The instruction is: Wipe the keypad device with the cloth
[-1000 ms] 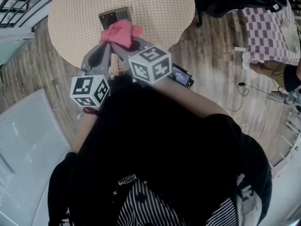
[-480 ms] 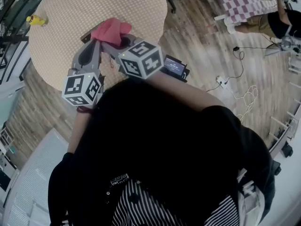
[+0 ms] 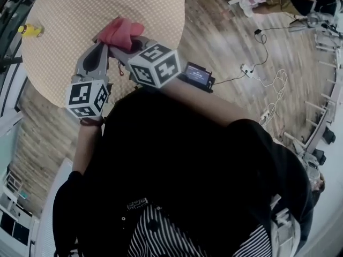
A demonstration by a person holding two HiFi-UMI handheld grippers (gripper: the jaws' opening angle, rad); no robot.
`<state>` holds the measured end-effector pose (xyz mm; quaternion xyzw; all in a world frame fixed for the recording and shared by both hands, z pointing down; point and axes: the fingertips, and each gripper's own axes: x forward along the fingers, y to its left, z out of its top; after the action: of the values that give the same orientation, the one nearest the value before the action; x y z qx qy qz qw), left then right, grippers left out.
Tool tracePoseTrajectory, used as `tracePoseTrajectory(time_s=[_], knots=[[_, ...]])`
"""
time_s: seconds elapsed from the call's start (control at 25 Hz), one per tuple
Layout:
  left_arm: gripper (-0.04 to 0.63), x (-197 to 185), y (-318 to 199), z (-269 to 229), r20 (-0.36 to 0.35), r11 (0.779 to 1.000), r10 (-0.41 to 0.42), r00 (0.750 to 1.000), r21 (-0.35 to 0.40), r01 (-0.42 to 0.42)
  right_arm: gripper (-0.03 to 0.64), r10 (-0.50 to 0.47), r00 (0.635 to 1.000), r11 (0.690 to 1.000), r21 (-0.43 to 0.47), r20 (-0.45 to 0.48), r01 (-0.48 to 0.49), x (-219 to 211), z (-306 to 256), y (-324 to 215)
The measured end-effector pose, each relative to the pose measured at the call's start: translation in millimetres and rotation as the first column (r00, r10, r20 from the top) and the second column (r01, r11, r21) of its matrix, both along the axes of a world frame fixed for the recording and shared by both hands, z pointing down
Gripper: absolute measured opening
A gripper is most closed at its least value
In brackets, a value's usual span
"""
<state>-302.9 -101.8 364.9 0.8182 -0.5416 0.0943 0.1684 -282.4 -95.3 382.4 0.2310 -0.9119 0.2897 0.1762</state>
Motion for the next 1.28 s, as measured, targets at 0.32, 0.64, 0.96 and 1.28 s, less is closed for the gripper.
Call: tracePoseTrajectory(time_s=[0.32,0.64,0.96,1.28], knots=[[0.0,-4.8,4.4,25.1,0.117,0.996,0.086,0.989,-0.019,-0.084,0.067,0.02,0.997,1.0,-0.007,-0.073,-0.02,-7.3,24.3,10.2],[0.002,-36.7,-18.9,49.7,0.284,0.993,0.102,0.953,-0.085,-0.08,0.067,-0.074,0.993,0.997,-0.046,-0.095,0.07,-41.7,46.4,-12.0],[0.002,-76.9,-39.2,99.9,0.448,0.954,0.237,0.862,-0.275,-0.119,0.067,-0.152,0.982,0.985,-0.094,-0.114,0.142,-75.3,81.7,-28.1],[0.002,-90.4,-65.2,148.6,0.508,0.893,0.364,0.78,-0.43,-0.137,0.067,-0.196,0.97,0.97,-0.175,-0.145,0.17,-73.2,131.5,-26.1]])
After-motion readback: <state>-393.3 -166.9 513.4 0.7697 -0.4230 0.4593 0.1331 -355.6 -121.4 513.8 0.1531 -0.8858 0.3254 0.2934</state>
